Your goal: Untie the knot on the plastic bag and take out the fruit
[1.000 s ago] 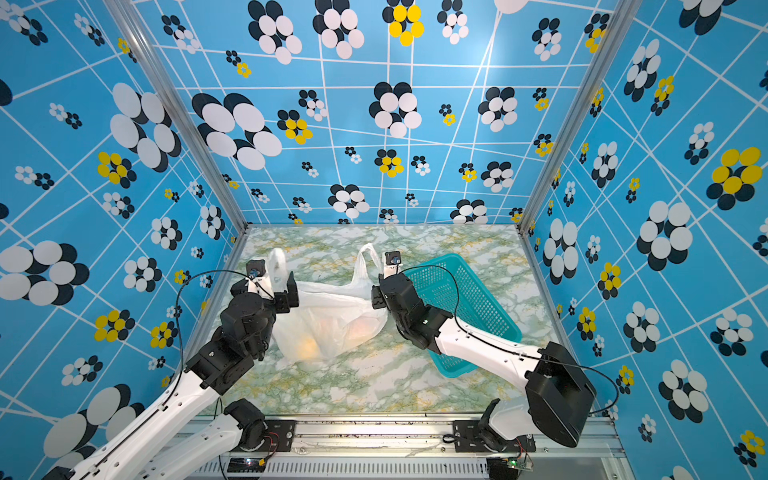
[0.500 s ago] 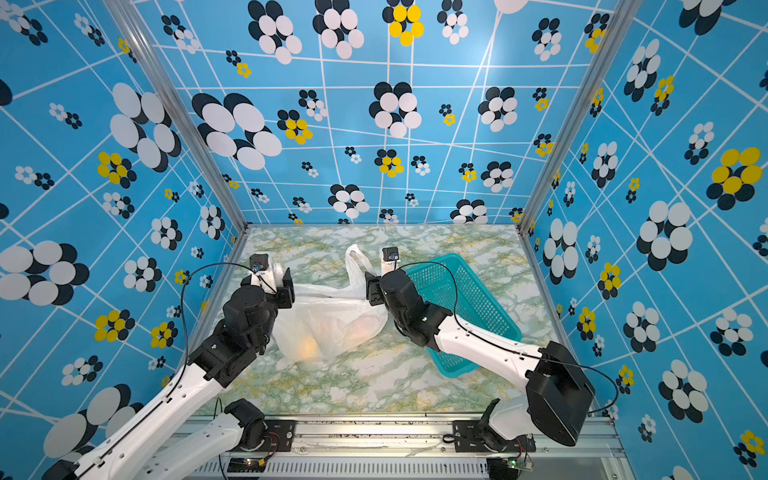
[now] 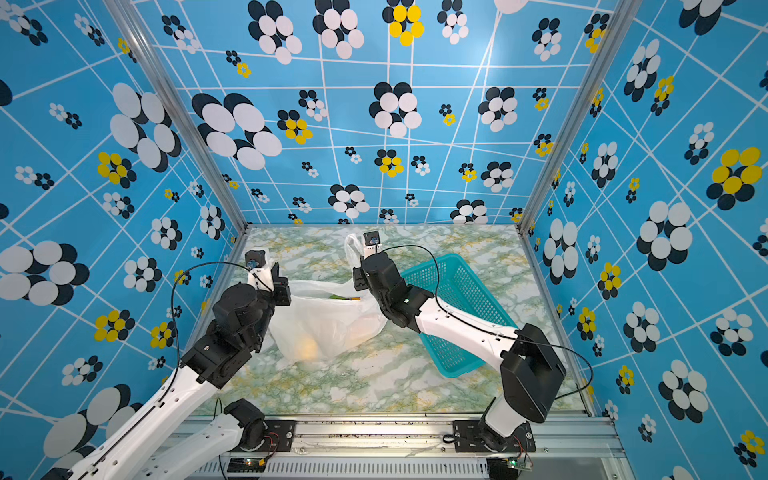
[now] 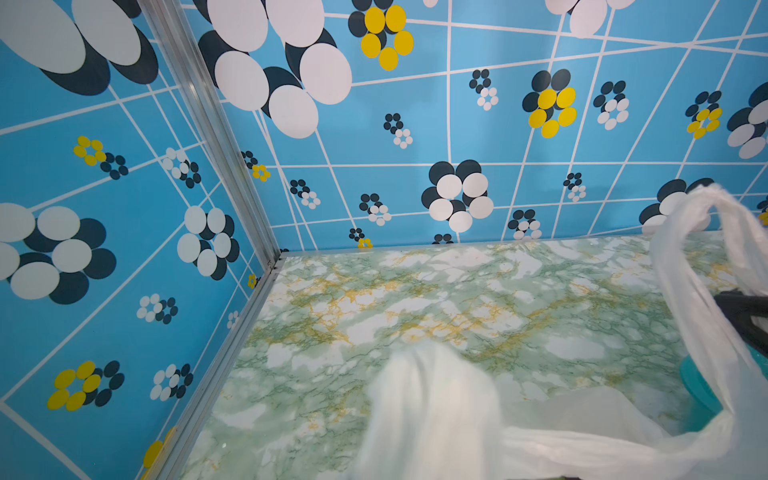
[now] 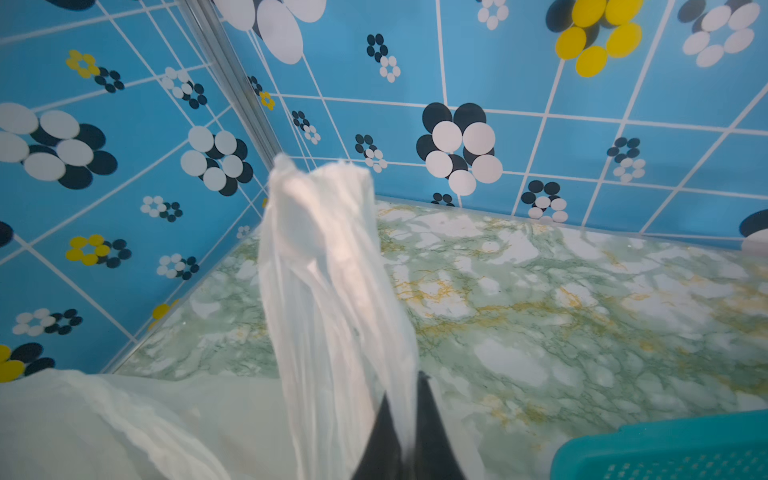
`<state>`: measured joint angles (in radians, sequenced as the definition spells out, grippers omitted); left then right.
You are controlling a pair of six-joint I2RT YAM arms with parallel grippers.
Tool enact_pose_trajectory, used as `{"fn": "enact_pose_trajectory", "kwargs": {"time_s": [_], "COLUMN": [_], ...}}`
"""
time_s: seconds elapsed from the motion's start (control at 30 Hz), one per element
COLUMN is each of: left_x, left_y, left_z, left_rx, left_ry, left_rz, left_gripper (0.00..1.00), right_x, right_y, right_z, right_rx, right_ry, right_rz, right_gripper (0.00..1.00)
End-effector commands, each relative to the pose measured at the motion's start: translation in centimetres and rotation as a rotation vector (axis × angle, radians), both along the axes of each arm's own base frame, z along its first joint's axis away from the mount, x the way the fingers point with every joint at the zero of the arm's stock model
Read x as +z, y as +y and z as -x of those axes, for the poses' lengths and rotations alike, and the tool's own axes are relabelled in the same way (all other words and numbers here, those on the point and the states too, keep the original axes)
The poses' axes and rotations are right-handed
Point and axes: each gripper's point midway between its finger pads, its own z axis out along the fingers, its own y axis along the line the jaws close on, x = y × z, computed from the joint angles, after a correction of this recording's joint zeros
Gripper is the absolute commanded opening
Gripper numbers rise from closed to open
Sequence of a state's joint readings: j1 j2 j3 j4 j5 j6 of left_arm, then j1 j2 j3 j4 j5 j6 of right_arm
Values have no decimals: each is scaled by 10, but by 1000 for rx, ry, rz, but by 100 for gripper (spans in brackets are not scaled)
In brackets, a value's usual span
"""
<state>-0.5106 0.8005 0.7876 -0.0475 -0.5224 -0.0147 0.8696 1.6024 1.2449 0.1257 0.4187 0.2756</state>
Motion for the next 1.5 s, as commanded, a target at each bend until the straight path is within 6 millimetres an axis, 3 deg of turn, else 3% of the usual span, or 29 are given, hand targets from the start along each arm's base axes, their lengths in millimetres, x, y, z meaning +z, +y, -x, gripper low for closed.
{"fn": "enact_pose_trajectory", "kwargs": {"time_s": [0.0,0.17,0.37,0.5,0.63,0.73,0.97,1.07,1.13,1.2,1.3,1.37,1.47], "left_x": [25,43,95,124,131,112,-1,-33,-48,-57,-62,-62,-58], "left_y": [3,12,14,17,13,6,-8,-18,-35,-46,-55,-55,-54], "left_z": [-6,-42,-84,-93,-88,-78,-28,-1,17,29,42,45,47], "left_rx": [-12,-26,-52,-63,-98,-142,-163,-173,-232,-259,-280,-277,-280], "left_ry": [-59,-36,-45,-75,-87,-50,76,101,107,114,118,119,121], "left_rz": [38,106,117,123,138,168,243,258,257,245,218,192,159], "left_gripper": [0,0,0,0,0,0,0,0,0,0,0,10,34], "right_x": [21,52,102,121,130,115,32,-3,-15,-21,-22,-21,-11], "right_y": [-8,-5,2,12,18,22,8,-5,-12,-20,-36,-48,-61], "right_z": [-13,-37,-79,-106,-121,-123,-108,-94,-83,-71,-52,-39,-14], "right_rx": [-59,-109,-178,-218,-241,-241,-260,-271,-272,-271,-281,-282,-254], "right_ry": [-39,-90,-154,-174,-187,-161,-61,-9,7,13,12,12,-6], "right_rz": [-1,-33,-115,-135,-128,-126,-158,-156,-158,-150,-138,-132,-123], "right_gripper": [0,0,0,0,0,0,0,0,0,9,38,55,69]}}
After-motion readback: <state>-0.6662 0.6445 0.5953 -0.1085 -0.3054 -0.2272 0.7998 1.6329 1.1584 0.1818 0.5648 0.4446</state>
